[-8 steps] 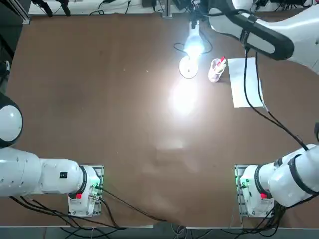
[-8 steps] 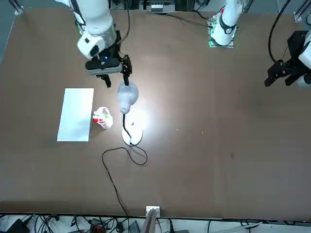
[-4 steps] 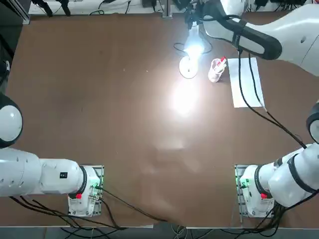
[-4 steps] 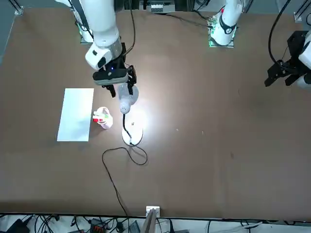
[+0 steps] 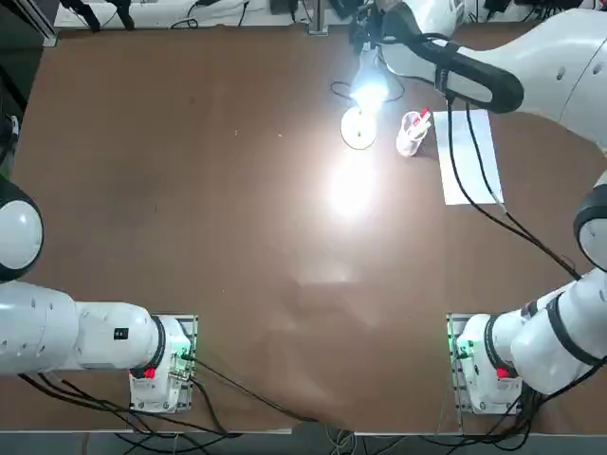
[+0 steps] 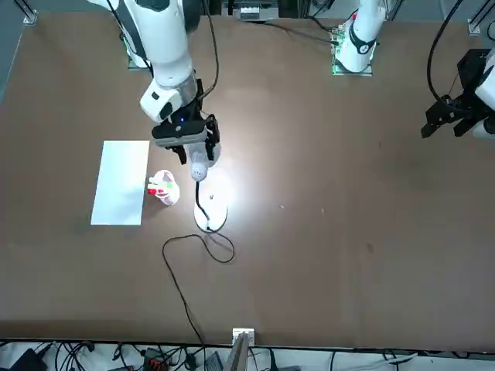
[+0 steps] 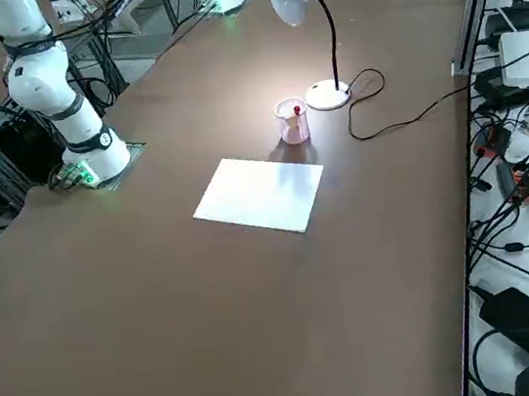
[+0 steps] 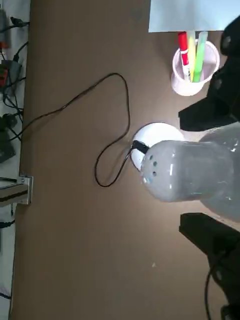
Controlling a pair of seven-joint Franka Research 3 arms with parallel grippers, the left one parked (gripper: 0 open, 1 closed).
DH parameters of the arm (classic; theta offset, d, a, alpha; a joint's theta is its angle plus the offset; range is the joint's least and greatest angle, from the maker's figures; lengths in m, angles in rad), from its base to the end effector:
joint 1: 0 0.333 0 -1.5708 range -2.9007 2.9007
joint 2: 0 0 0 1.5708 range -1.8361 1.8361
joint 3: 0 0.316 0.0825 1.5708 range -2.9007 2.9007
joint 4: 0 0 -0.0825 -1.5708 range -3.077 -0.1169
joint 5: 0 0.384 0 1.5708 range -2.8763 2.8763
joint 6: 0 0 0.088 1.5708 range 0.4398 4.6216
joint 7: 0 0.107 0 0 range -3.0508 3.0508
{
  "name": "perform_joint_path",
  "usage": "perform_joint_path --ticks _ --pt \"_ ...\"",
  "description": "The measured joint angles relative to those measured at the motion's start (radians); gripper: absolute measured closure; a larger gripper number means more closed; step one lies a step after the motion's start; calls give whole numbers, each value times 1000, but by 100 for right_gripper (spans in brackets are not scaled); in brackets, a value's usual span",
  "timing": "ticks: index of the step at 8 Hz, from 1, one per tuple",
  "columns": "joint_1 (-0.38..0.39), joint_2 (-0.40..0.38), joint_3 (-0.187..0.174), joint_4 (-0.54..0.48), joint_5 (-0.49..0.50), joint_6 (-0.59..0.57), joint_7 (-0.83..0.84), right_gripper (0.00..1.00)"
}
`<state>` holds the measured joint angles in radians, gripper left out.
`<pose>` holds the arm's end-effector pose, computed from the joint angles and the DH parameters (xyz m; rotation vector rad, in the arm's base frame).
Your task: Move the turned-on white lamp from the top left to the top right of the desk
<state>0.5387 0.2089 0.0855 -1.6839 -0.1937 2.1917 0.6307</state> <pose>0.5358 0.3722 0.5064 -3.0471 -0.1190 -0.5137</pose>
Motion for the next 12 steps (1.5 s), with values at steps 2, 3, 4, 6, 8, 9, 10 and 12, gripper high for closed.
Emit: perform_joint_path --ticks 2,3,4,6,8,9,10,12 --pt "-1 35 -9 1 -15 31 1 0" --pt "-1 46 -10 1 -22 38 3 1" --pt "-1 49 -10 2 -23 43 4 2" --pt "-1 49 -9 7 -23 46 59 16" --pt "-1 49 -10 13 -23 47 87 28" --pt "-6 50 -12 24 -22 47 101 28" --pt "-25 49 -13 49 -5 47 110 28" --pt "-92 47 -18 129 45 34 115 28"
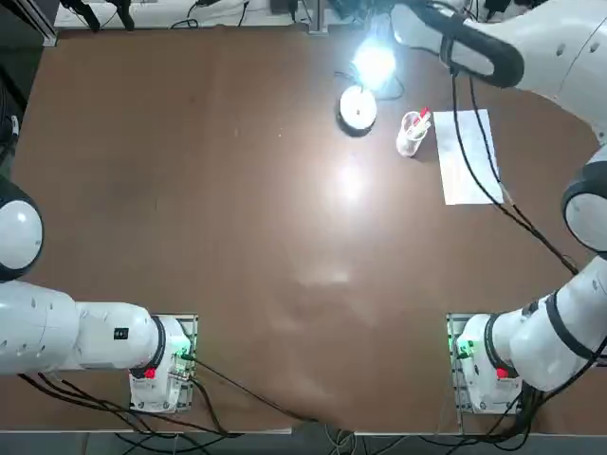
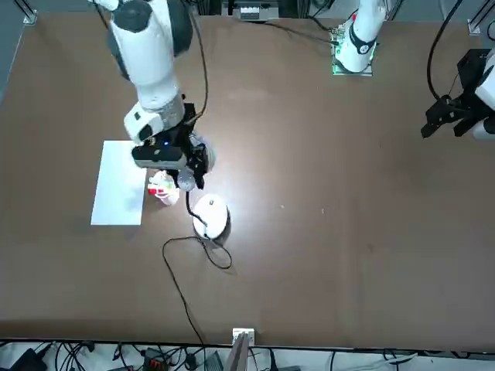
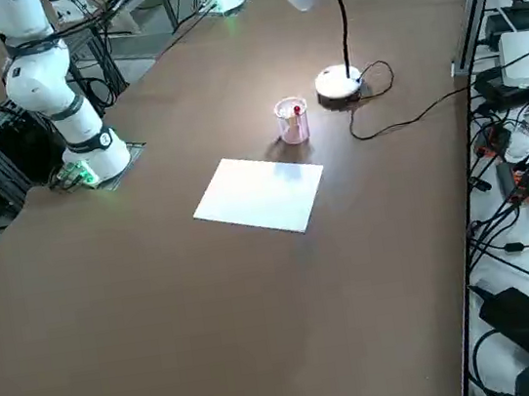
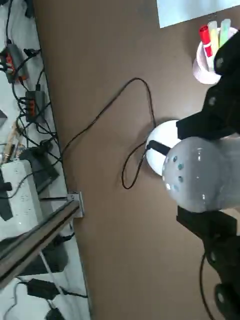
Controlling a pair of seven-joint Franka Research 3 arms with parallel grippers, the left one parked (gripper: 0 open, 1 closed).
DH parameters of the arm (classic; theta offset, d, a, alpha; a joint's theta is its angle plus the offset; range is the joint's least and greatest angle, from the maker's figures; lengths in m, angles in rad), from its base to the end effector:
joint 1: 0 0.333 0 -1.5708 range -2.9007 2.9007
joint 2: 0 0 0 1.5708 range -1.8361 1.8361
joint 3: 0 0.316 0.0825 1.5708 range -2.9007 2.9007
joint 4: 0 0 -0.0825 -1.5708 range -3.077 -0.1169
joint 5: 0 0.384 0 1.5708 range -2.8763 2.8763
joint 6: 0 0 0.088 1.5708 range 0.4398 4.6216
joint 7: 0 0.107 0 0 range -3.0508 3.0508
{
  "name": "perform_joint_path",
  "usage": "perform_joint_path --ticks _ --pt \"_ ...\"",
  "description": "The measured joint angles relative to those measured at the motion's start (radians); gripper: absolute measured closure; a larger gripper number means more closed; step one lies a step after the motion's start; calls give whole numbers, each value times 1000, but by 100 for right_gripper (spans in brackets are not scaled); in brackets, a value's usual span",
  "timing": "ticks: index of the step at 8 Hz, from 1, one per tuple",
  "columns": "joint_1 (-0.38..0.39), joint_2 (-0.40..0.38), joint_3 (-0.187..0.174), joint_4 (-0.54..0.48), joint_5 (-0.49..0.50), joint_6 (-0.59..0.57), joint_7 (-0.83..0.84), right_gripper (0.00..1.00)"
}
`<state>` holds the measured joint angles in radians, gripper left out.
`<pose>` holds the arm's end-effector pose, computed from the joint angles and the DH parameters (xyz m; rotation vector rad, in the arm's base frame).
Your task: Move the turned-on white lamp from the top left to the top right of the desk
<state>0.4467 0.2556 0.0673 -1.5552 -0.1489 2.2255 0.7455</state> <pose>0.5934 0.3239 0.5449 -2.9222 0.2511 -0.6036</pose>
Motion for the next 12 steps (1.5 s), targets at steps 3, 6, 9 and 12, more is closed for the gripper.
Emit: perform_joint_path --ticks 3,6,9,12 --pt "-149 -16 -7 72 8 -18 51 28" --pt "-339 -34 -19 78 -4 -70 54 28" --pt "-522 -40 -53 75 -16 -113 -48 28" --pt "-682 -7 -59 42 -17 -170 -206 28"
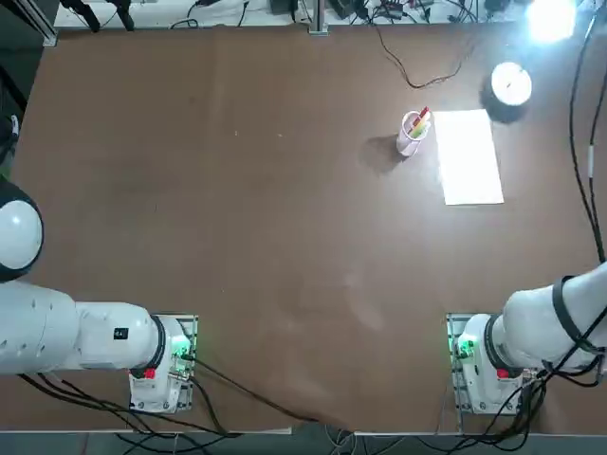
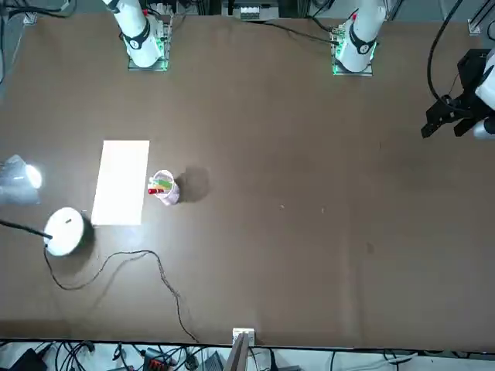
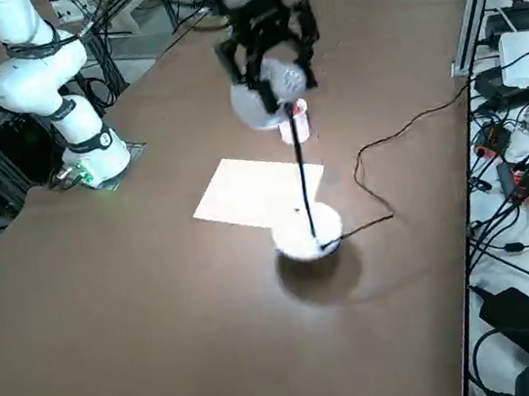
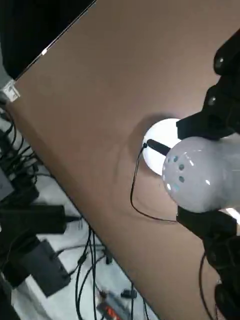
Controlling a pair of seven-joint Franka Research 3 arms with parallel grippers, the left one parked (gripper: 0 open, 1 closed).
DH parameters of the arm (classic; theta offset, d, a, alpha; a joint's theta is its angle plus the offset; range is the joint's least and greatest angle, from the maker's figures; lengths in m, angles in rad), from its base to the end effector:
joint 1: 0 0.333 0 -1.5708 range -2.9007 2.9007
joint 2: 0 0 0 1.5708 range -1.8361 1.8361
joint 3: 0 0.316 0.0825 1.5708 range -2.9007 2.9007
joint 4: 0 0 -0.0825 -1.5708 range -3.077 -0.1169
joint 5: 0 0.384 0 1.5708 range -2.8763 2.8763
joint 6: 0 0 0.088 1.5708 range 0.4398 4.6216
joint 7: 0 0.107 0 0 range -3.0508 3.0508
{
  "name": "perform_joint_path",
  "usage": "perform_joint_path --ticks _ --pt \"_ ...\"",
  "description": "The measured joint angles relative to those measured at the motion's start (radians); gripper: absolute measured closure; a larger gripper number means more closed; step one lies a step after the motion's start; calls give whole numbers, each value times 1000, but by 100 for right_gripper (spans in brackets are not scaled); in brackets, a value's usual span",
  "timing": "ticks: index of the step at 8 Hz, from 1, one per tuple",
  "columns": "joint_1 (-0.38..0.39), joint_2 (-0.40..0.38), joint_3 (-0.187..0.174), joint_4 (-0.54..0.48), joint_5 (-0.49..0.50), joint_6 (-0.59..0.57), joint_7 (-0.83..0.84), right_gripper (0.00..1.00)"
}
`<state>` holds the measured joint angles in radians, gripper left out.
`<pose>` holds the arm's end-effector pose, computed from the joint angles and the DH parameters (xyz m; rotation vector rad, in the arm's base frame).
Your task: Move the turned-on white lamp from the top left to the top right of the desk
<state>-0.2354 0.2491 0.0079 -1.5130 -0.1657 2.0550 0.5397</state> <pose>0.6465 -0.1594 0.5506 2.8093 -1.0448 0.4730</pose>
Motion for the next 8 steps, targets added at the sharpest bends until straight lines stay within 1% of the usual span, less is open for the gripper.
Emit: perform_joint_path --ticks 2,4,6,8 --pt "-38 47 0 -7 0 9 7 28" --pt "-54 69 0 -7 0 56 15 28" --pt "-44 69 8 -4 0 106 28 28" --pt "-28 70 12 -23 -1 186 34 28"
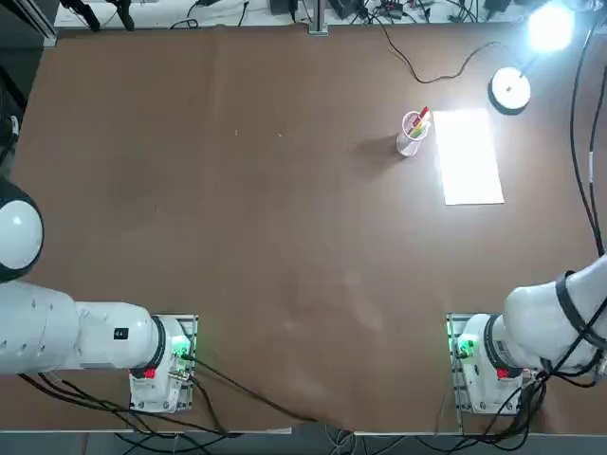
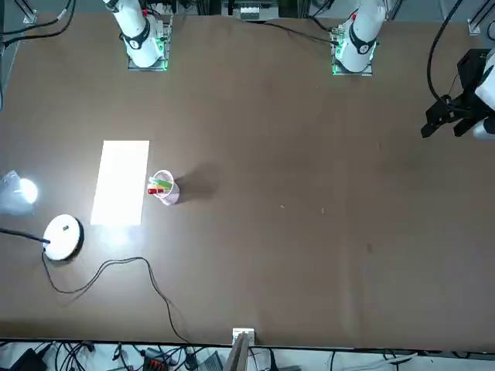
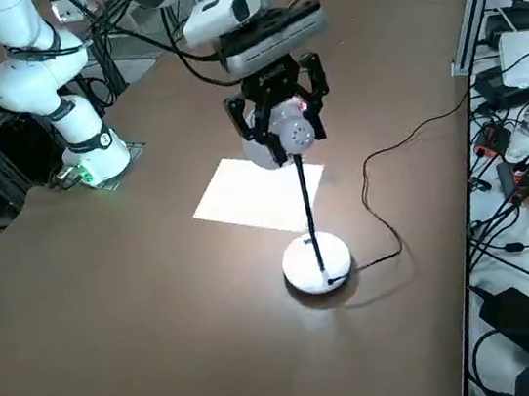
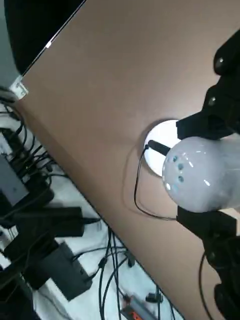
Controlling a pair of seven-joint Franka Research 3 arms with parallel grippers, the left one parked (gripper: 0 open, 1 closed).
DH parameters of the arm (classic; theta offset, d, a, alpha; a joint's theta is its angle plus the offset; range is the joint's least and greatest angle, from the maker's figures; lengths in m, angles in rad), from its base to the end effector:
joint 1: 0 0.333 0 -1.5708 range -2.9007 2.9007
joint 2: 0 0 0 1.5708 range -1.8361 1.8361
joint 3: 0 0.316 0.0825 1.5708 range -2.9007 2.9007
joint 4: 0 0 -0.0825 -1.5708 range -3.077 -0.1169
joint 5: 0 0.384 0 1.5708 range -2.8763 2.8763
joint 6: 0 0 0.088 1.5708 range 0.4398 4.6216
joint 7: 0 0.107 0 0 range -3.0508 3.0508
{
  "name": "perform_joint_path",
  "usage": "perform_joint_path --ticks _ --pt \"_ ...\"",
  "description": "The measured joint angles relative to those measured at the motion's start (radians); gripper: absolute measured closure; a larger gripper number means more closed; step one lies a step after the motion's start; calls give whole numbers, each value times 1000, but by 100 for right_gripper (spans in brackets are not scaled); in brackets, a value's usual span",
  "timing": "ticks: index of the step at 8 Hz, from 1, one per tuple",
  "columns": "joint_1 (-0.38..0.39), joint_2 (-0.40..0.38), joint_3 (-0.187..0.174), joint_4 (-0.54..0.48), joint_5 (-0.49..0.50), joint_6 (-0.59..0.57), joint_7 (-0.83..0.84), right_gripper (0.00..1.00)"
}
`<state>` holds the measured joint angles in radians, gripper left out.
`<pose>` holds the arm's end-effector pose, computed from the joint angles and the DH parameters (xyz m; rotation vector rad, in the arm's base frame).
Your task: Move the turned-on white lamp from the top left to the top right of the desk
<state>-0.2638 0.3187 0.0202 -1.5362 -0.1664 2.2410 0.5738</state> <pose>0.6690 -0.1731 0.5132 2.7984 -1.0881 0.6144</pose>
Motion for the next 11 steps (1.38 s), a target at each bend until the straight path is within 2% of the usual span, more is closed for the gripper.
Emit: perform_joint_path --ticks 4,11 --pt "30 2 6 -46 -2 39 2 28" --pt "31 1 6 -51 -26 41 2 28"
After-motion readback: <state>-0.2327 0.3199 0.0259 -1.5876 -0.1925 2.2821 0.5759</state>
